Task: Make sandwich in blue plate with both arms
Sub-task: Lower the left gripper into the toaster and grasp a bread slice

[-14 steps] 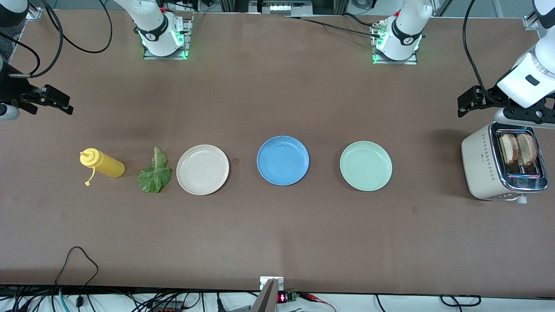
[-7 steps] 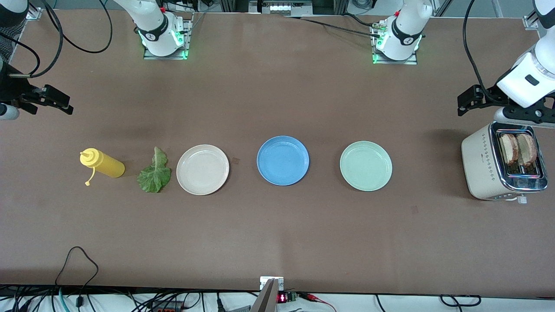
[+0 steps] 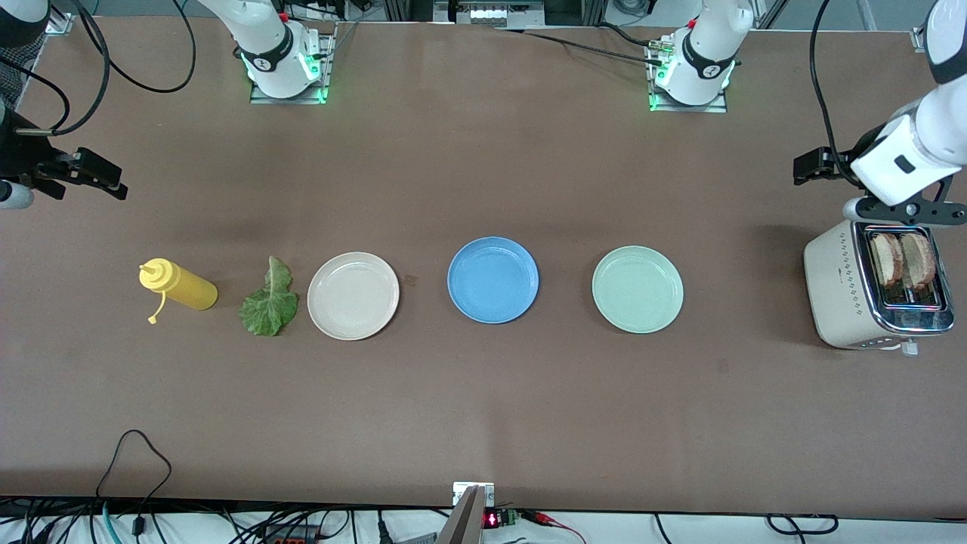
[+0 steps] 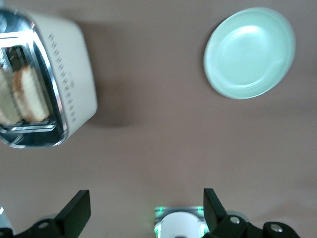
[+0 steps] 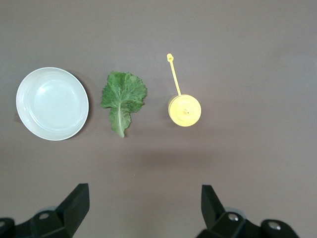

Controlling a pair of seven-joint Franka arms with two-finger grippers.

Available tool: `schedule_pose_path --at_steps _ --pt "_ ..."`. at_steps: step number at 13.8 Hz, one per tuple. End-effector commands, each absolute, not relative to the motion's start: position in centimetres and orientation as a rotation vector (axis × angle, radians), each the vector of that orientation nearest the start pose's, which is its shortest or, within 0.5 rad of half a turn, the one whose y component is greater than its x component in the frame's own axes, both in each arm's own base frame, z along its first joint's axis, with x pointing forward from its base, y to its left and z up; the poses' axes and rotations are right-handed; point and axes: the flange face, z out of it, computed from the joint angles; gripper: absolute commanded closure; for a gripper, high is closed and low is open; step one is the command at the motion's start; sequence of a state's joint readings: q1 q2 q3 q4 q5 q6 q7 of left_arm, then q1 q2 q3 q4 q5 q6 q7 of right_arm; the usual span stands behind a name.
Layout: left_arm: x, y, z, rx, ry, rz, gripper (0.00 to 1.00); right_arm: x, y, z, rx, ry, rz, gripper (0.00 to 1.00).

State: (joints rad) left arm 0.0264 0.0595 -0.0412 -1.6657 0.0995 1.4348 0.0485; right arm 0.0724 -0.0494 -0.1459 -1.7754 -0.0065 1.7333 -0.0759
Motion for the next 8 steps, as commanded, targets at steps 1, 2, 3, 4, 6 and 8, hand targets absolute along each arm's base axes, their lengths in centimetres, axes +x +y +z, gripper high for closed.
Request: schedule_pose_path --at_steps 1,2,3,4,6,8 --pt "55.6 3.5 51.8 -2.886 0.082 0.515 0.00 54.3 -4.4 57.4 -3.155 -0.001 -0.019 0.00" --pt "56.0 3.8 51.1 -2.839 0.108 0.528 0.00 54.3 -4.4 57.4 -3.155 -0.001 -0.019 0.00" --pt "56.4 3.8 50.8 -2.801 0.132 0.499 0.00 54.3 -4.5 57.4 -3.155 0.002 -0.019 0.00" --pt "56.8 4.0 50.6 -2.761 0.156 0.467 0.00 54.3 -4.5 57.3 -3.155 0.002 -0.017 0.00" --pt "57.6 4.9 49.4 -2.729 0.213 0.454 0.00 54.3 -4.5 57.2 -3.155 0.002 -0.014 0.00" --pt "57.4 7.6 47.8 -2.745 0.201 0.415 0.00 54.3 -4.6 57.3 -3.155 0.004 -0.017 0.00"
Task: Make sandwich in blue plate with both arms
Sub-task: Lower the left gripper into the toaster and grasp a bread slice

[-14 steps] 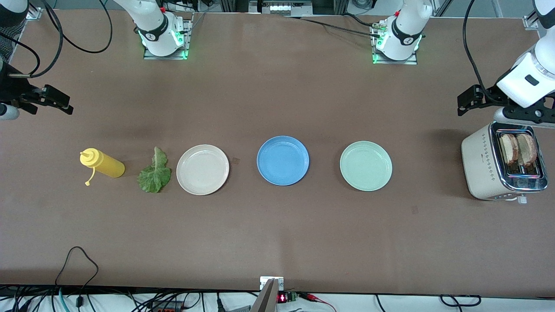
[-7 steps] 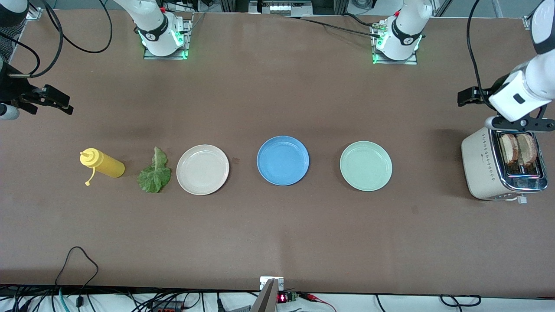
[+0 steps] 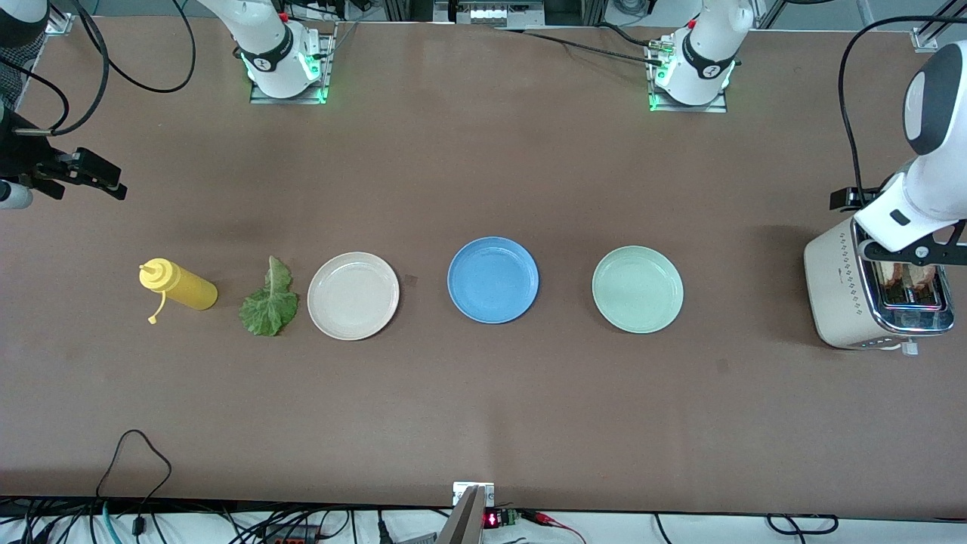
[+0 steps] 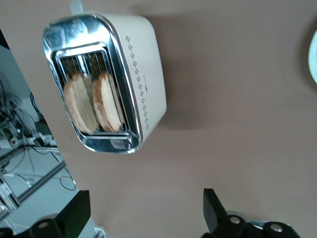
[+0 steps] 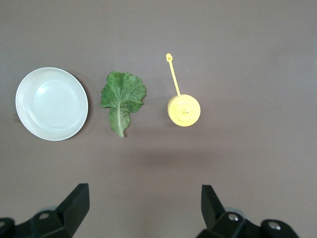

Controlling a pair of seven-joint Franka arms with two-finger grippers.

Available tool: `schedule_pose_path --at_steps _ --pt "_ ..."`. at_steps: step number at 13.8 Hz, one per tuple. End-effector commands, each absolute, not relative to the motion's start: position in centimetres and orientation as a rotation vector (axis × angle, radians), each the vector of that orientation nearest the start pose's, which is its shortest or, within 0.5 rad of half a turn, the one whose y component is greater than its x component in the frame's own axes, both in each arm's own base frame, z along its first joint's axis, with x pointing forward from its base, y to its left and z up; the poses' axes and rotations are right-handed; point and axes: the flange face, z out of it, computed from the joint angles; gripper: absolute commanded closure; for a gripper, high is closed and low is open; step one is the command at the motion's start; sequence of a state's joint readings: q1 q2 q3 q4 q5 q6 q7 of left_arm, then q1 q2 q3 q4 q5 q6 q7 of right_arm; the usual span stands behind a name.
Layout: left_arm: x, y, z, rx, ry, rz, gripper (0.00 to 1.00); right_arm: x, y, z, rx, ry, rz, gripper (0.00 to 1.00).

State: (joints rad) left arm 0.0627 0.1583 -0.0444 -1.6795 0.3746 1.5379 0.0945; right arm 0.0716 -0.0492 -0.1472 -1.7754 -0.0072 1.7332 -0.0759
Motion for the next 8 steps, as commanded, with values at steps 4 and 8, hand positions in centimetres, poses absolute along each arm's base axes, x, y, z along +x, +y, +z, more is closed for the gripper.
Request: schedule_pose_path --at_steps 4,8 --pt "57.0 12.4 44.5 -2.790 0.228 0.253 0.00 54.3 -4.6 57.3 -3.155 0.004 -0.017 0.00" --pt "55.7 15.4 40.9 -2.816 0.230 0.199 0.00 54.3 -4.6 57.3 -3.155 0.007 -0.017 0.00"
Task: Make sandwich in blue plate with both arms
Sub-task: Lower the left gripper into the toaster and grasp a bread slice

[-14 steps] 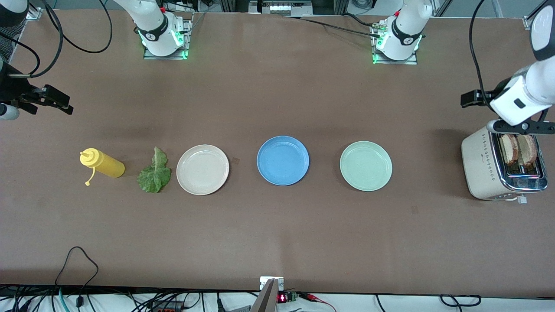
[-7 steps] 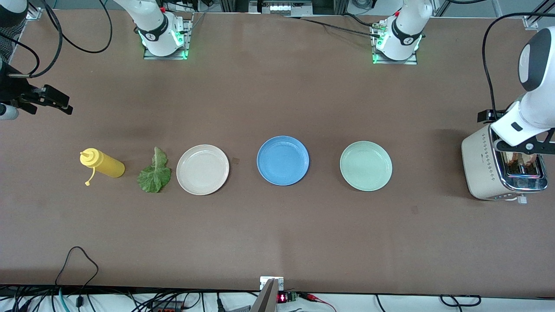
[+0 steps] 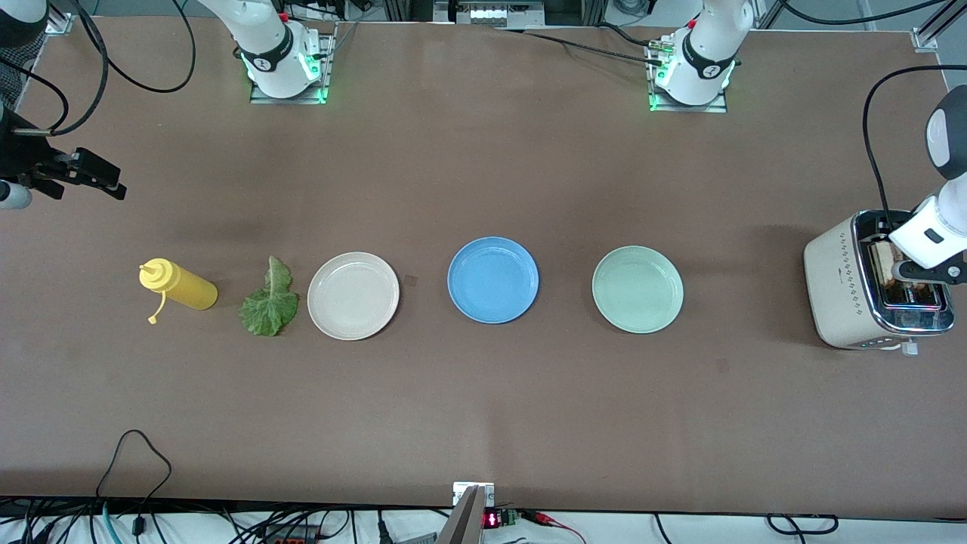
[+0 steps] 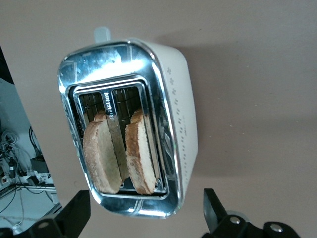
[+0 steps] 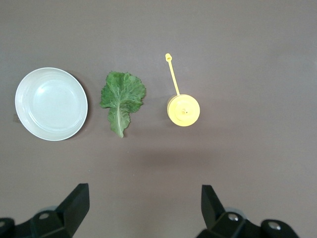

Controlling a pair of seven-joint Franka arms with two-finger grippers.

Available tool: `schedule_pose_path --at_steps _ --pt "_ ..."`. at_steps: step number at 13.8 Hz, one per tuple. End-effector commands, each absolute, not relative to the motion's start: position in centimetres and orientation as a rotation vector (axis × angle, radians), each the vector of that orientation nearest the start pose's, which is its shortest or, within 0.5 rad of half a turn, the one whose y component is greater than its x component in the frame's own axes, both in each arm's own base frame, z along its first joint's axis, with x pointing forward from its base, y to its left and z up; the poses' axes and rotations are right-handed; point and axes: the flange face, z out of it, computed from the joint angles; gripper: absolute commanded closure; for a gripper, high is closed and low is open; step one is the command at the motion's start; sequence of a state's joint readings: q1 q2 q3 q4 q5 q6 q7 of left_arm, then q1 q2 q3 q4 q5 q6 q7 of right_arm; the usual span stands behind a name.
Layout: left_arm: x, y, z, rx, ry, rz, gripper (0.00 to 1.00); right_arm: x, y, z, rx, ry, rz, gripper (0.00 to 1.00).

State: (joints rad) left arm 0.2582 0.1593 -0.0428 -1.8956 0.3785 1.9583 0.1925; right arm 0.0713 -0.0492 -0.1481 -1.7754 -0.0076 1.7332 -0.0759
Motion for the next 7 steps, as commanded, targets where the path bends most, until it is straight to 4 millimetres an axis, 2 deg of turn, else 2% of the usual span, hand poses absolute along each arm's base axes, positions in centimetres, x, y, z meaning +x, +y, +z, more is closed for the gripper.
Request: schedule_pose_path --at_steps 1,3,6,7 --pt "55.4 15.9 39.6 -2.822 0.235 0.163 0.00 54.3 -4.6 57.2 -3.155 0.004 -0.012 0.00" --pt "54.8 16.9 38.2 -2.831 0.225 0.125 0.14 54.3 -4.6 57.2 -3.155 0.007 -0.014 0.00" --pt "54.5 17.3 37.4 -2.837 0.222 0.150 0.41 54.3 -4.6 57.2 -3.155 0.007 -0.012 0.00" --pt "54.1 17.2 36.9 -2.839 0.237 0.171 0.57 54.3 -4.6 57.2 -3.155 0.004 -0.012 0.00"
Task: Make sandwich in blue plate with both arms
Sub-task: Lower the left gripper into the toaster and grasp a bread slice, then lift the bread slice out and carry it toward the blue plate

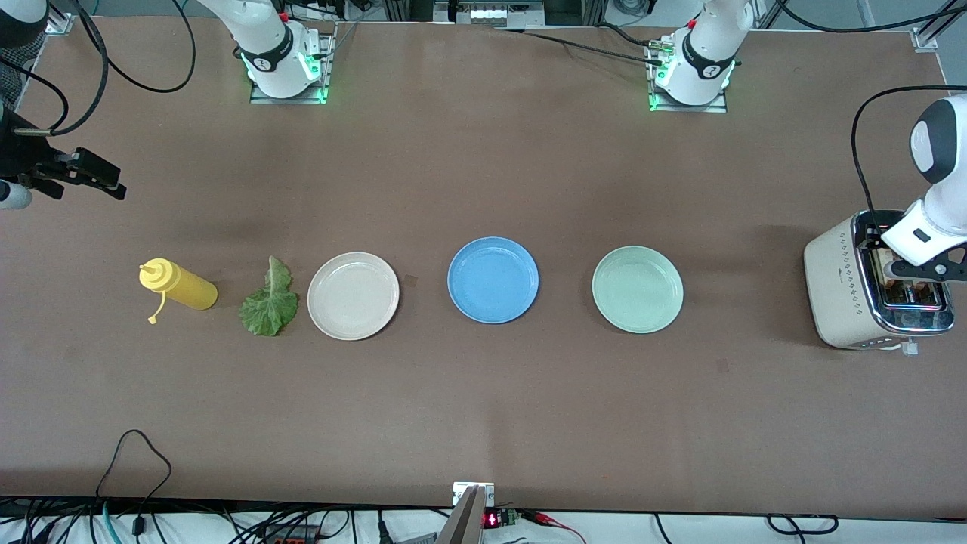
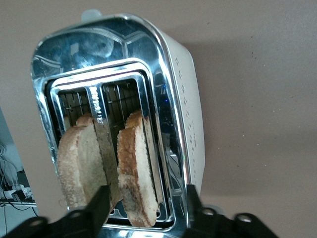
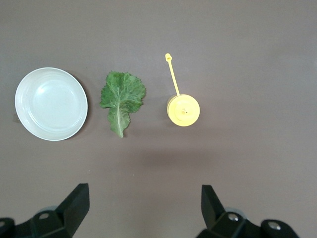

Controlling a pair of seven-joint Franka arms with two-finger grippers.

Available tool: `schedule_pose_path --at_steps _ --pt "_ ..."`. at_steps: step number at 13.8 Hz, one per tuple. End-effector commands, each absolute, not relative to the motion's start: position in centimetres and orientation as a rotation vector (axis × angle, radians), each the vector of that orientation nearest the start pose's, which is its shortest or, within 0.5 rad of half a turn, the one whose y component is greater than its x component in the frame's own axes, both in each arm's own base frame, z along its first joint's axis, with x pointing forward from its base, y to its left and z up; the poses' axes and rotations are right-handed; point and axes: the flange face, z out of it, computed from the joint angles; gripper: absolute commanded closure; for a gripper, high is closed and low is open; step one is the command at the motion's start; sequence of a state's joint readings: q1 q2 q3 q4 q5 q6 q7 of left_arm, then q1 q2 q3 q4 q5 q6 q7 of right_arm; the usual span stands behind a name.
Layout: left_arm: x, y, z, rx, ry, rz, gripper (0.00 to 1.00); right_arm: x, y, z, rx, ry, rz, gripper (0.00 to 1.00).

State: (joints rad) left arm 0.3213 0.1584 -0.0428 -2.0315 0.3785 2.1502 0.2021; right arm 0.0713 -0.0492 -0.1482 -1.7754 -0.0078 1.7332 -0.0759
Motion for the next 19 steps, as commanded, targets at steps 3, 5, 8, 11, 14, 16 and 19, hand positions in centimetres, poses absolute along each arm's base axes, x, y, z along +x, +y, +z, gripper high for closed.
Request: schedule_pose_path --at_steps 3,5,8,11,14,16,19 --pt "53.8 18.1 37.4 -2.832 0.341 0.216 0.93 54.3 -4.4 57.2 -3.155 -0.001 -0.012 0.00" --pt "54.1 18.0 38.1 -2.829 0.333 0.212 0.98 54.3 -4.5 57.2 -3.155 0.002 -0.012 0.00" --pt "55.6 15.1 41.5 -2.812 0.352 0.277 0.99 54.3 -4.5 57.2 -3.155 0.002 -0.012 0.00" --pt "57.4 10.2 46.8 -2.791 0.364 0.327 0.99 54.3 -4.6 57.2 -3.155 0.004 -0.012 0.00" --pt "57.1 2.8 49.9 -2.753 0.450 0.433 0.99 54.3 -4.6 57.2 -3.155 0.004 -0.012 0.00" --pt "56.6 -0.7 51.6 -2.743 0.497 0.467 0.99 54.3 -4.6 57.2 -3.155 0.004 -0.010 0.00" --pt "56.0 -8.3 51.6 -2.733 0.678 0.444 0.99 54.3 -4.6 57.2 -3.155 0.007 -0.010 0.00"
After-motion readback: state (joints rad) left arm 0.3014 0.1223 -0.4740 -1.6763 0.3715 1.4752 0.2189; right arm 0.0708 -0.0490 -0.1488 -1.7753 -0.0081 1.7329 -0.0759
